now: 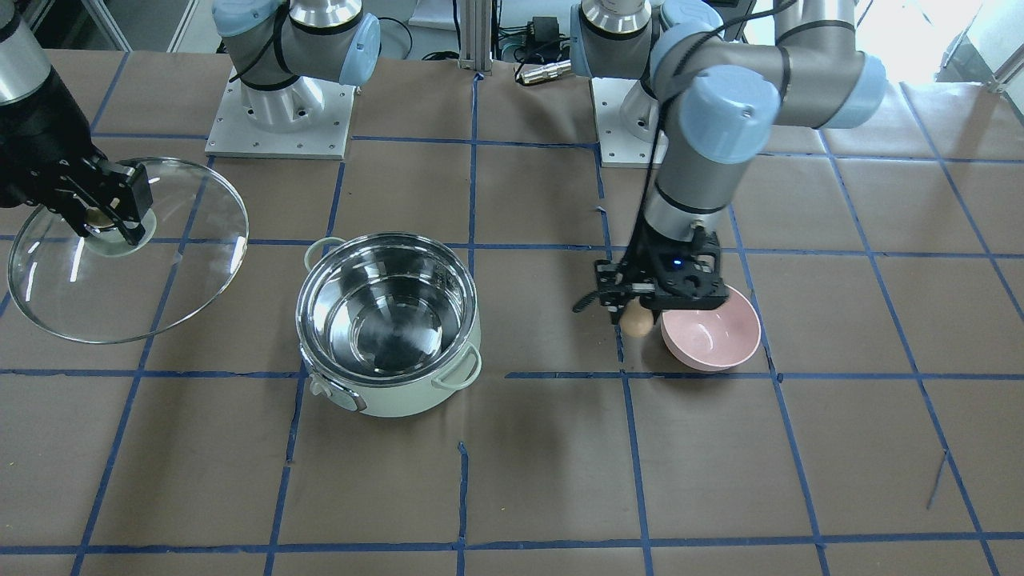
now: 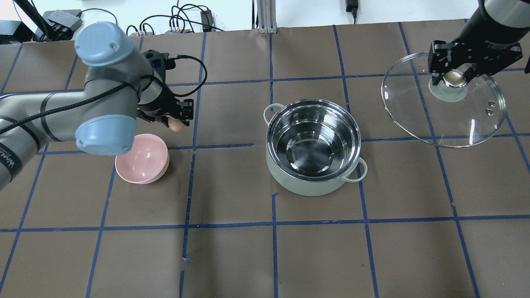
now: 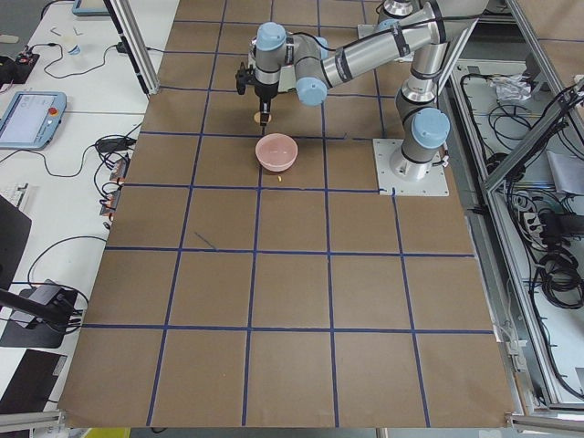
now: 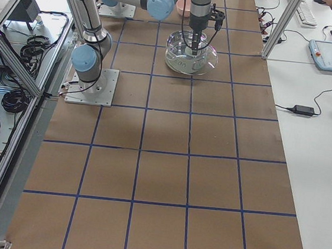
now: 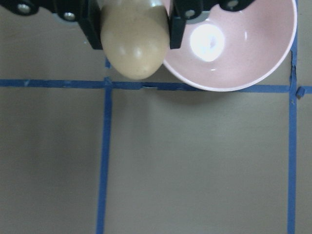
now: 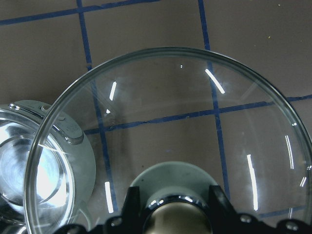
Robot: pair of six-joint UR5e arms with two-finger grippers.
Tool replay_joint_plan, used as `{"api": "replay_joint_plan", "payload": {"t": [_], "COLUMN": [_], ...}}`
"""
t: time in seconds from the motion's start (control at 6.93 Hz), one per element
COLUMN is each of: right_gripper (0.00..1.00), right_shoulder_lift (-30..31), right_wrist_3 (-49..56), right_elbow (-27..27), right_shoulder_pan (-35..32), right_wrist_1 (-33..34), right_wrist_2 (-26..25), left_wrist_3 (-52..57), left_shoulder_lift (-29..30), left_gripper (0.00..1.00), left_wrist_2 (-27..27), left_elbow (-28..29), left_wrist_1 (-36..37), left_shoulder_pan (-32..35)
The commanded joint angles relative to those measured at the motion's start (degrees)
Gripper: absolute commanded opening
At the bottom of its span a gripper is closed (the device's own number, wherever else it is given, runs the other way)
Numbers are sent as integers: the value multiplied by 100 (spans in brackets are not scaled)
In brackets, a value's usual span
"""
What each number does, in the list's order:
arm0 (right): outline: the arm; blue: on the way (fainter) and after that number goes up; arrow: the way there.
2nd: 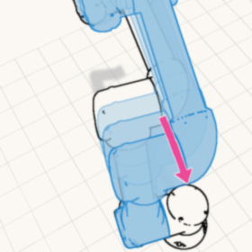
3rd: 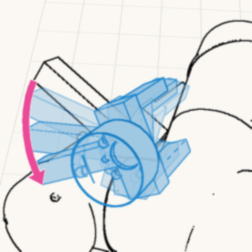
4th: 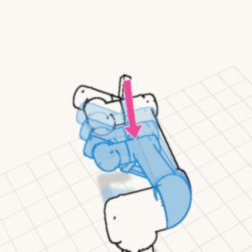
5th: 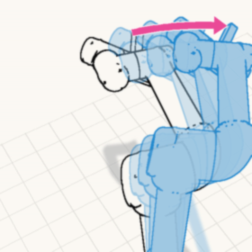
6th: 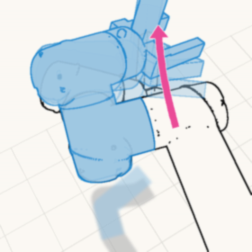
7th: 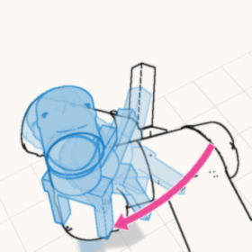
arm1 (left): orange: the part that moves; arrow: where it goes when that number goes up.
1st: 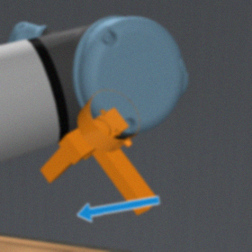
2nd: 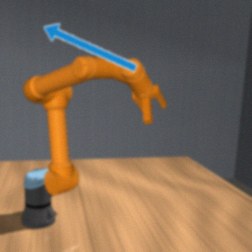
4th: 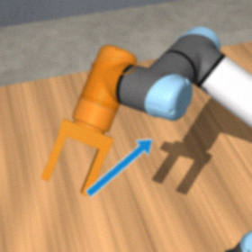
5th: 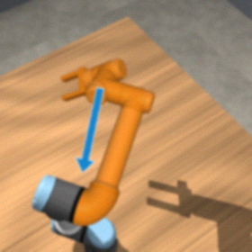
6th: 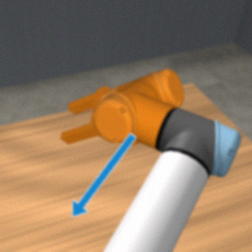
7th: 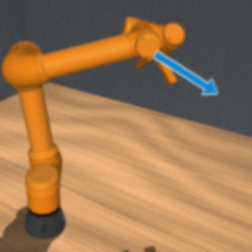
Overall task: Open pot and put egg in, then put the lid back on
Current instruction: 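Carry the egg over the pot with the left gripper and release it inside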
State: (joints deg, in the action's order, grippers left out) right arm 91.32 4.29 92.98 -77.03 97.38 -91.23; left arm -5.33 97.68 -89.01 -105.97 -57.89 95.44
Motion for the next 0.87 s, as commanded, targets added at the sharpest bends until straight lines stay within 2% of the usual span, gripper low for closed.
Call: {"api": "replay_joint_plan", "payload": {"t": [0.0,0.14,0.29,0.58,0.72], "right_gripper": [34,34,34,34,34], "right_shoulder_lift": [8,17,17,8,8], "right_wrist_3": [10,-16,-16,27,28], "right_elbow": [19,80,80,80,89], "right_shoulder_pan": [57,57,57,65,66], "right_wrist_1": [-25,-17,1,18,18], "right_wrist_2": [35,44,53,18,0], "left_wrist_3": [-1069,-1171,-1215,-1549,-1567], "left_shoulder_lift": [198,408,741,1269,1367], "left_gripper": [28,29,29,29,33], "left_wrist_2": [85,477,594,551,534], "left_elbow": [304,331,444,865,911], "left_wrist_1": [102,564,943,982,964], "left_shoulder_pan": [1271,1519,1739,2144,2180]}}
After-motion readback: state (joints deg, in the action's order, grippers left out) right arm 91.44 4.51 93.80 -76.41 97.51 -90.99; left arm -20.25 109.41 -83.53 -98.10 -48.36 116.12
